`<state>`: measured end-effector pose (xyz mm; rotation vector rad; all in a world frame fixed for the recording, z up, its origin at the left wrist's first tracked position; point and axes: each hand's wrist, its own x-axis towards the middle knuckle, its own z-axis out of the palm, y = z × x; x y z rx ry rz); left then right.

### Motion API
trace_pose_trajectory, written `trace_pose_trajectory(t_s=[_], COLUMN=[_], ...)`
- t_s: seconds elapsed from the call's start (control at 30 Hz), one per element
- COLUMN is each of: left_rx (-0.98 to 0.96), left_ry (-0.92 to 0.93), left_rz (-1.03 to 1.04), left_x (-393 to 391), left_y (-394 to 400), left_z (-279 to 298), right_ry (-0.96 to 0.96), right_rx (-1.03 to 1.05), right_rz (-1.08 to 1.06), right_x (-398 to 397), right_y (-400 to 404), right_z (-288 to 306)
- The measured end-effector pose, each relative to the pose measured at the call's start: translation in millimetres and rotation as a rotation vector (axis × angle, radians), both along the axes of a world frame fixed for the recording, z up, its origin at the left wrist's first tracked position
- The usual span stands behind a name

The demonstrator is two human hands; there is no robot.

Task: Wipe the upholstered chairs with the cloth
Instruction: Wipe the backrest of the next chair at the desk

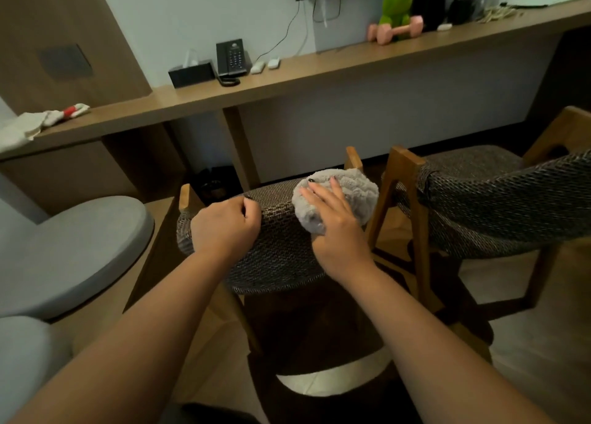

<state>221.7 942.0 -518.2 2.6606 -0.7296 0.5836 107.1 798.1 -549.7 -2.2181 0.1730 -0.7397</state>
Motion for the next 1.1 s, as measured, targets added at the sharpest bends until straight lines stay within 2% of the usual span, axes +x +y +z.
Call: trace_pose_trajectory(t_s=[0.07,0.1,0.2,0.3,0.4,0.5,0.57,0.83,0.9,0.97,1.1], left_rx=[0.068,0.119,0.311,0.498,0.672,0.895,1.016,1.04,1.029,0.995,0.992], left_ry=[0.097,0.171,0.312,0.362,0.472,0.573,0.534,0.517,0.547,0.573,0.59], left_rz=[-0.048,-0.081,-0.165,-0.221,-0.273,-0.262,-0.275,-0.311,-0.308,-0.304,-0.264], left_x=[2,2,-8,-19,-14,-8,-7,10,10,11,9], left_y=[-2,-3,-31,-91,-155,-195,-210,-211,-212,-216,-222], left_z=[7,12,29,33,29,27,22,12,11,12,10], right_ry=[-0.026,-0.08,-0.208,-0.145,0.042,0.021,-0.022,-0.264,-0.233,-0.217,-0.003], right_rx=[0.359,0.552,0.977,1.153,1.195,1.161,1.115,0.797,0.781,0.818,0.956], right_rz=[0.079,0.021,-0.44,-0.777,-0.865,-0.754,-0.715,-0.426,-0.347,-0.354,-0.427], right_x=[-12,-20,-41,-57,-52,-24,3,108,119,126,117], right_y=[-15,-23,-54,-80,-97,-118,-134,-188,-180,-173,-177], right_z=[6,7,-20,-73,-110,-115,-111,-98,-112,-135,-167])
